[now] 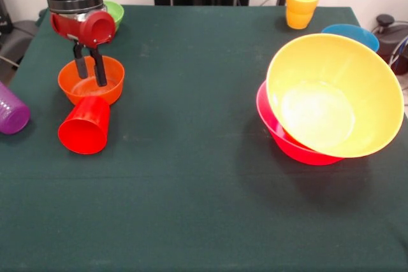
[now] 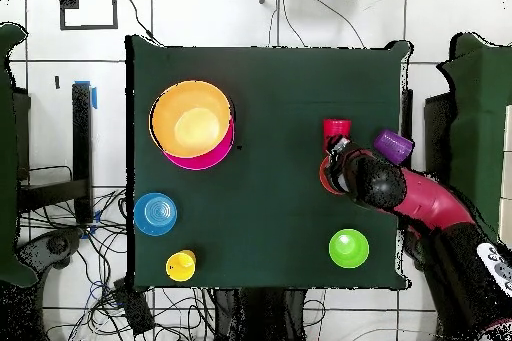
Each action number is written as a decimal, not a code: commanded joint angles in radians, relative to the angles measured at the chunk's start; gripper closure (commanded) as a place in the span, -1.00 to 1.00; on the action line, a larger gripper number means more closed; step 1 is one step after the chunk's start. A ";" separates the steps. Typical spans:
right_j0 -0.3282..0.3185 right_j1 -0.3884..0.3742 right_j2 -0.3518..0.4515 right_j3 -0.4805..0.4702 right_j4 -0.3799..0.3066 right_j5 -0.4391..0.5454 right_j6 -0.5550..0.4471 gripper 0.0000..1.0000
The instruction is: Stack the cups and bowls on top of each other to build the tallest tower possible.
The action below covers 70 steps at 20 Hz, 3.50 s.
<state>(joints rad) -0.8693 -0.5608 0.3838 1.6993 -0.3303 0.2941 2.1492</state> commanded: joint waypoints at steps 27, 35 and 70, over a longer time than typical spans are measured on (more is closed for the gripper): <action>0.110 0.079 0.026 -0.014 -0.015 -0.031 0.036 -1.00; 0.112 0.137 0.004 -0.030 -0.040 -0.074 0.033 -1.00; 0.080 0.037 -0.002 0.120 -0.029 -0.096 0.070 -1.00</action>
<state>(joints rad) -0.8188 -0.5858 0.3860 1.7470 -0.3301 0.2568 2.1492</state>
